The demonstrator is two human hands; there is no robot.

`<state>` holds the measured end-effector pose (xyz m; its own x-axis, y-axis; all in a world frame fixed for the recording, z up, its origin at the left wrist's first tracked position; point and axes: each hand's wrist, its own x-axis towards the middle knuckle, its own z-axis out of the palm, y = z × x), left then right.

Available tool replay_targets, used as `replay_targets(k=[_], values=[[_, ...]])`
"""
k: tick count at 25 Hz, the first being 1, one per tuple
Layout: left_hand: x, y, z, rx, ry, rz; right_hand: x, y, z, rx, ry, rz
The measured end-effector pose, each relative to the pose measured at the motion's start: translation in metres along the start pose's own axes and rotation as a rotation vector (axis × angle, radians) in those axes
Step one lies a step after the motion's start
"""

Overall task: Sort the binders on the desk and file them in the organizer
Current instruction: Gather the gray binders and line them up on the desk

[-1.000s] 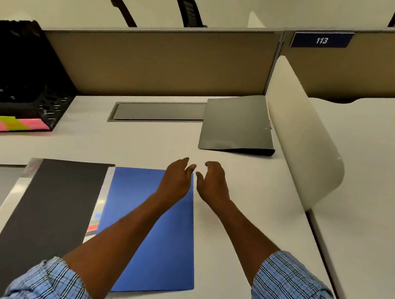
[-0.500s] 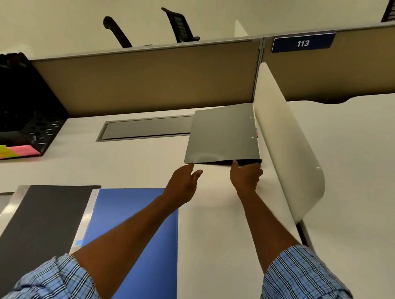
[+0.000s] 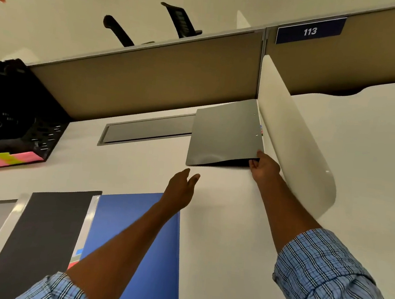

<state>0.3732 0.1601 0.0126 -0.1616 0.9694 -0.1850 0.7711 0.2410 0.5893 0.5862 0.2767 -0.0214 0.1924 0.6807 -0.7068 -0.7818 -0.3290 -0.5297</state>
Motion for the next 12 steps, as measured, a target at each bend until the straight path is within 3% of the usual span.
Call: replay_targets(k=[4, 8, 12], values=[[0.004, -0.003, -0.002, -0.019, 0.006, -0.024, 0.003, -0.001, 0.006, -0.013, -0.023, 0.036], [0.006, -0.001, -0.001, -0.039, 0.016, -0.031, 0.001, 0.002, 0.004, -0.200, 0.050, 0.048], [0.005, 0.006, -0.007, -0.069, 0.060, 0.010, -0.012, 0.010, 0.009, -0.172, -0.098, -0.059]])
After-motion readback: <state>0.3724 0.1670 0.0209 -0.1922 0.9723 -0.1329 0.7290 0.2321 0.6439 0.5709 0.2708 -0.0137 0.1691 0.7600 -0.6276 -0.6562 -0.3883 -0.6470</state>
